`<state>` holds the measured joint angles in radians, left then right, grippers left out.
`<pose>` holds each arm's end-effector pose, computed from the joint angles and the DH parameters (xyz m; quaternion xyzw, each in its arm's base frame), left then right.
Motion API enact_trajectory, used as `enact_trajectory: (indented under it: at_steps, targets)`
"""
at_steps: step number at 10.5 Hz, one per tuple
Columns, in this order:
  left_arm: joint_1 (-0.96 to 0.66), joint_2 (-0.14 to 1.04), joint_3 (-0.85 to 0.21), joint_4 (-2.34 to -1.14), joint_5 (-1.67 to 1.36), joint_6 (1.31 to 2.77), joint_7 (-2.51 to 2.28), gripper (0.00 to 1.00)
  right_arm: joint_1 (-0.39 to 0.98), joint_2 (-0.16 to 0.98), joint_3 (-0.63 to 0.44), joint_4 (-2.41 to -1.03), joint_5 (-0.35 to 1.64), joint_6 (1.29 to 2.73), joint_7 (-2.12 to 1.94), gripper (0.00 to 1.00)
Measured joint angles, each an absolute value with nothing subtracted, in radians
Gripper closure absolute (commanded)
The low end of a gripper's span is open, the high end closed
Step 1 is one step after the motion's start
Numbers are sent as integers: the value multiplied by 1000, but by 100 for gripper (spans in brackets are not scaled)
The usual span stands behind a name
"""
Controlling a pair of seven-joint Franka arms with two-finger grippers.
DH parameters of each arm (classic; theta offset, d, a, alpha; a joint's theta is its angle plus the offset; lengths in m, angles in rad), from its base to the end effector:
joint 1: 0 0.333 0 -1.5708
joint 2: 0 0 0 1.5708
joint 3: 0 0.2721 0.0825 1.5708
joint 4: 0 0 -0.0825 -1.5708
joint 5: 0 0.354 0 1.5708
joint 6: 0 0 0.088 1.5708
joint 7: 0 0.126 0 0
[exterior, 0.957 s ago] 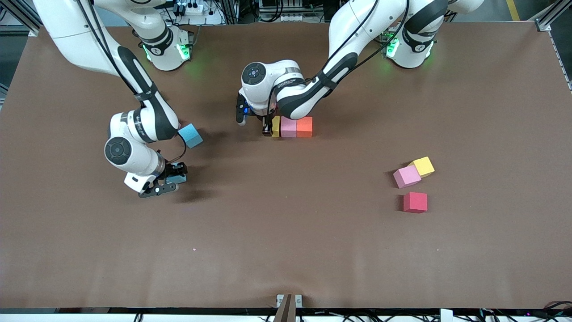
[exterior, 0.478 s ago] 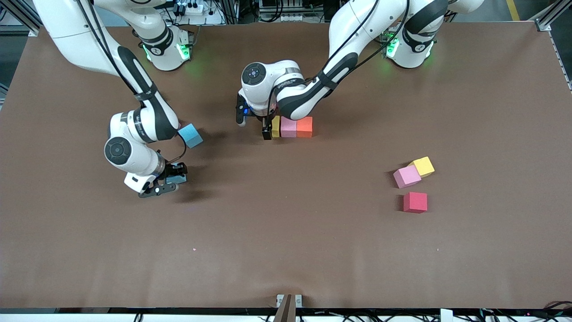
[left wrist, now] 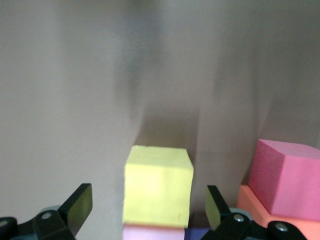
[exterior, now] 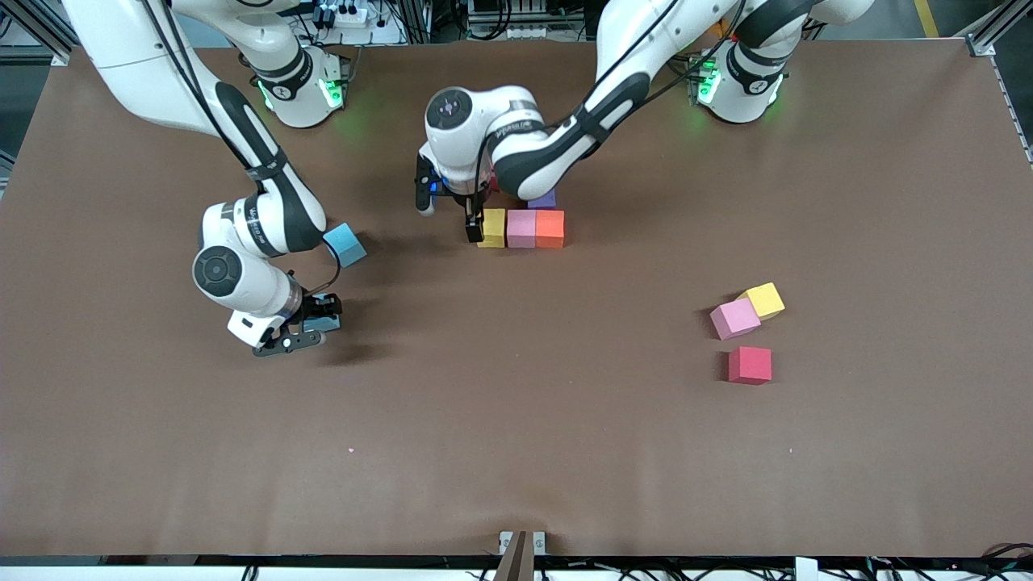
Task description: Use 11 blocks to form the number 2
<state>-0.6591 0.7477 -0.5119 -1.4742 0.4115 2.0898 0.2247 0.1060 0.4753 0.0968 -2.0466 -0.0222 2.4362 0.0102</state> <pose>0.3225 -0.5746 0.2364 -0.7328 0.6803 0.0093 0.0109 0.5364 0.1116 0.1651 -0.9940 -0.1004 0.0430 0.0110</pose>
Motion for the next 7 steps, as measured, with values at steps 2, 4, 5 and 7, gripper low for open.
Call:
enact_trajectory:
  at_steps: [2,4,5,7]
  targets:
    - [-654,648,-511,-1465,407,1958,125,0,140,475,99,-2036,-22,2436,74,85]
    - [-597,544,-502,-1463,407,1867,80,0,194,475,100,-2028,-22,2436,159,85]
    - [-534,500,-498,-1463,407,1847,80,0,229,475,101,-2025,-22,2436,213,85]
    - [-373,444,-494,-1462,406,1841,98,0,331,476,104,-2013,-22,2436,358,77]
